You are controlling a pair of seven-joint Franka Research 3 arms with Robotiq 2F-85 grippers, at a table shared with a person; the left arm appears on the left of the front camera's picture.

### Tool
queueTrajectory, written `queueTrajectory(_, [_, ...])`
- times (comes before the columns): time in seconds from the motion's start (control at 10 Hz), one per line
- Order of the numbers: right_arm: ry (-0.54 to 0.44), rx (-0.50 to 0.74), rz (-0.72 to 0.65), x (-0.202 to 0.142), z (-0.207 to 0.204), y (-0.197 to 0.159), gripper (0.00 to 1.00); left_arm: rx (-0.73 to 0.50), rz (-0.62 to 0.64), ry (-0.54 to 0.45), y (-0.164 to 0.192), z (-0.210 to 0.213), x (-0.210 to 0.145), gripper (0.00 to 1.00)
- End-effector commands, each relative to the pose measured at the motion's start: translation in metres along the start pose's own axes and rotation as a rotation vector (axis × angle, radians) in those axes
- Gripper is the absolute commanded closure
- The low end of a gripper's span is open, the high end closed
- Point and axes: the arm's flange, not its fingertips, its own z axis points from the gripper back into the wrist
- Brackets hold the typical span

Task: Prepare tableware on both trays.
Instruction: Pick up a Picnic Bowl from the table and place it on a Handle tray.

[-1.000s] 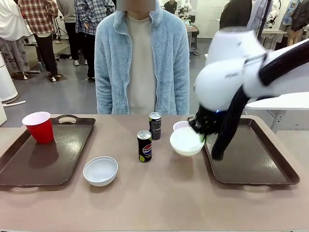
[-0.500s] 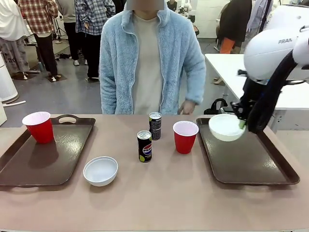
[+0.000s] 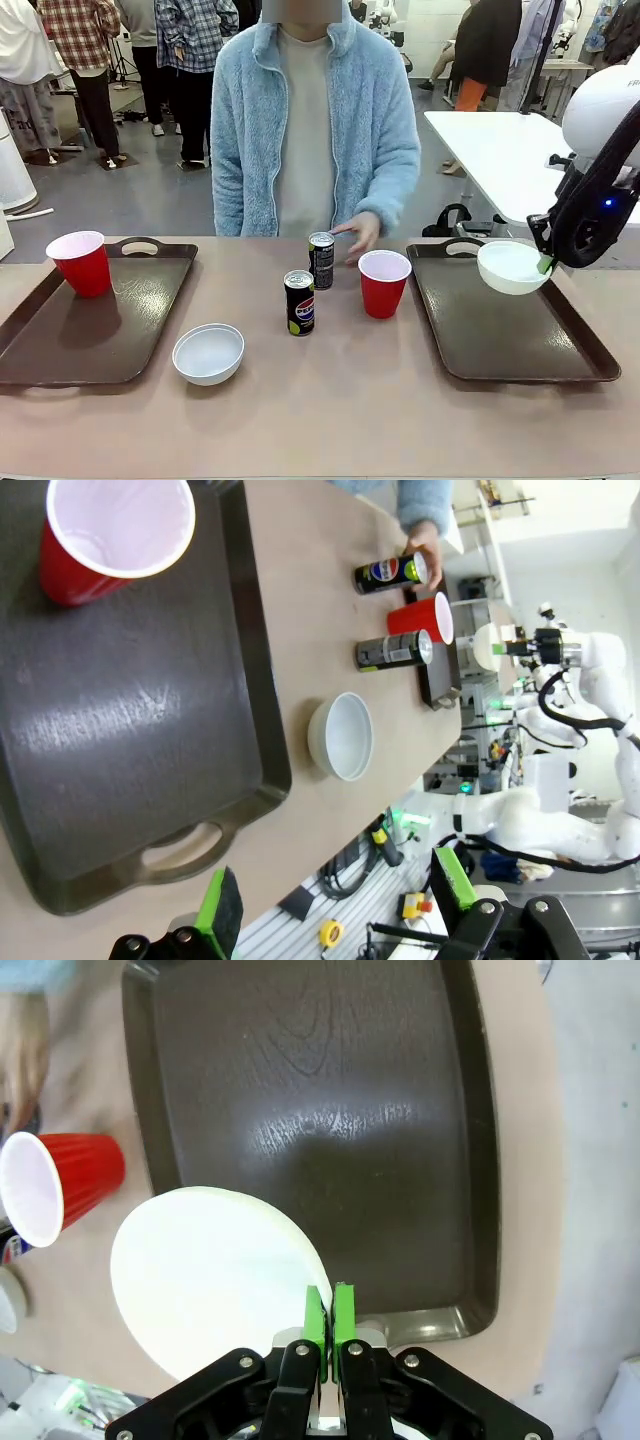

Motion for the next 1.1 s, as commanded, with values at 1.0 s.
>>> queueTrajectory(1.0, [0.057, -0.056, -0.047, 0.018, -0.096, -0.013, 1.00, -0.012, 0.000, -0.005, -0.001, 0.002, -0.001, 0.00])
